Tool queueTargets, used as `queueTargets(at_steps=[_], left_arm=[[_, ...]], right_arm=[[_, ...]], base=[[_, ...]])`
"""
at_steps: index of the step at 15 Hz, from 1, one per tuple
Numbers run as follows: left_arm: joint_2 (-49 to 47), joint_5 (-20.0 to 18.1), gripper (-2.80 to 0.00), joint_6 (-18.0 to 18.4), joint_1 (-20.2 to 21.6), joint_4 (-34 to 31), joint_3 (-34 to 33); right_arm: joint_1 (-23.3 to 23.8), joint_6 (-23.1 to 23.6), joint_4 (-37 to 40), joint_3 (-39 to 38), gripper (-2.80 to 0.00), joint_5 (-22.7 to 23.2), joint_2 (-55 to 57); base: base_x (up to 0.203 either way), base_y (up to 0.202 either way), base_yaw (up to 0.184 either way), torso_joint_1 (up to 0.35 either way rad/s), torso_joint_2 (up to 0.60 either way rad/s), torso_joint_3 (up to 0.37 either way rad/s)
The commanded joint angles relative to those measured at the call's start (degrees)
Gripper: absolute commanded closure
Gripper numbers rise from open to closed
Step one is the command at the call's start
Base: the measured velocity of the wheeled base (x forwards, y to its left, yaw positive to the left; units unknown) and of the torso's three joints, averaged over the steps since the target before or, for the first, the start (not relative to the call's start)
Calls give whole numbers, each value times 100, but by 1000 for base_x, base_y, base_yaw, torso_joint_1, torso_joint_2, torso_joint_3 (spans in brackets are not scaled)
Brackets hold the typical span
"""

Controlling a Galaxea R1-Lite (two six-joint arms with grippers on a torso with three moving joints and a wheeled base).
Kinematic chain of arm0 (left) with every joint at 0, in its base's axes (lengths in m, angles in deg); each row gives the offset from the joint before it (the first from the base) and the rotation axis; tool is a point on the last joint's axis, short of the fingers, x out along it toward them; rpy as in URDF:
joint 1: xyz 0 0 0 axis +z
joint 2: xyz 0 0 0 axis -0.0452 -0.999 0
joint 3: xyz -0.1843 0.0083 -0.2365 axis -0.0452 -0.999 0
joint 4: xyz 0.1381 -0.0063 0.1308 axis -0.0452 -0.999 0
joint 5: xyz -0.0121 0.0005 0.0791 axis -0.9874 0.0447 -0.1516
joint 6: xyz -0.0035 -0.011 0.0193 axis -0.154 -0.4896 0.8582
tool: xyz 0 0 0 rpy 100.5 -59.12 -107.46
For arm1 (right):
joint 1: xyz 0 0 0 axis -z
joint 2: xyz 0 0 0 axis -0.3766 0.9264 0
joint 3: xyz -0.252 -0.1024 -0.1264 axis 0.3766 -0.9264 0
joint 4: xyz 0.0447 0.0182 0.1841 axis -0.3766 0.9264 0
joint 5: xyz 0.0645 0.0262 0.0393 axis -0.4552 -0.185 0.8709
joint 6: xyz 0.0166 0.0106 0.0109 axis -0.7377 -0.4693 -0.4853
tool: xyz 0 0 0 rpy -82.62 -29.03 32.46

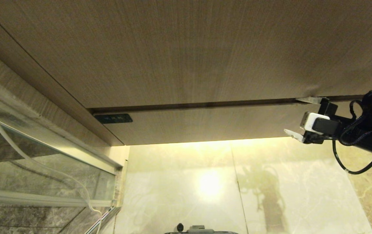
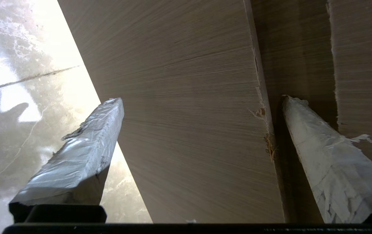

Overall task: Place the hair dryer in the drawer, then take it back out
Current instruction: Pull open the drawer

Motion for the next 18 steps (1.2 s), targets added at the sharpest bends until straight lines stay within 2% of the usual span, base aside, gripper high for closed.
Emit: queueTargets(at_steps=[1, 8, 15, 18], left_arm=[[0, 2, 0, -1, 0, -1, 0], [0, 2, 0, -1, 0, -1, 0], [0, 2, 0, -1, 0, -1, 0], [0, 2, 0, -1, 0, -1, 0]], right_arm=[[-1, 24, -129, 59, -280, 17, 144], [17, -73, -503, 103, -280, 17, 458], [243, -56, 228, 57, -280, -35, 485], [400, -36, 802, 15, -280, -65, 344]], base=[[0, 0, 0, 0, 0, 0], [0, 0, 0, 0, 0, 0], [0, 0, 0, 0, 0, 0], [0, 0, 0, 0, 0, 0]])
